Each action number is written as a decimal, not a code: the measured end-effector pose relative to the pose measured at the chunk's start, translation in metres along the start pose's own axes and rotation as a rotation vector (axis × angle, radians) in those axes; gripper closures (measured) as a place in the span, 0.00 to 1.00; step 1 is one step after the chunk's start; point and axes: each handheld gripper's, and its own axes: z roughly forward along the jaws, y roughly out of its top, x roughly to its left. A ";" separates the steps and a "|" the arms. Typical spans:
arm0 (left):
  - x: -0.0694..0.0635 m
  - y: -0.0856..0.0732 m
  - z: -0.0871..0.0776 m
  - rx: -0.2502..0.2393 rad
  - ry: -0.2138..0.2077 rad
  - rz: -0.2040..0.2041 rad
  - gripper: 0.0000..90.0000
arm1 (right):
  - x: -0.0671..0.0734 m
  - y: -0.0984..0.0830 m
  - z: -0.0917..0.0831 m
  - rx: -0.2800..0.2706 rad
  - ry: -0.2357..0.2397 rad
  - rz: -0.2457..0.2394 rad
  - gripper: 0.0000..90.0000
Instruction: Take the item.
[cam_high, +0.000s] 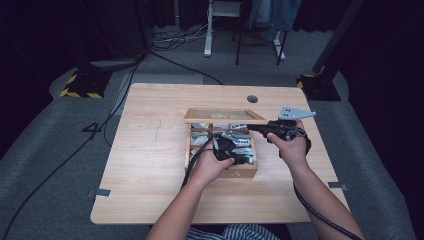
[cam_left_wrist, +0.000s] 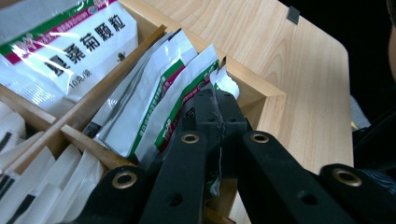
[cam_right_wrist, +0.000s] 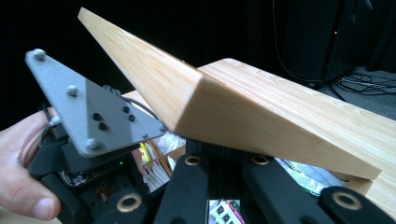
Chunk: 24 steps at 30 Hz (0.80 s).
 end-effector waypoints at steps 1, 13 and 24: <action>-0.001 0.000 -0.001 -0.005 0.002 0.014 1.00 | 0.000 0.000 0.000 0.000 0.000 0.000 1.00; -0.014 0.004 -0.025 -0.144 0.023 0.096 1.00 | 0.001 0.000 0.000 0.000 -0.003 -0.001 1.00; -0.030 0.009 -0.053 -0.205 0.062 0.153 1.00 | 0.001 0.000 0.000 0.001 -0.004 -0.001 1.00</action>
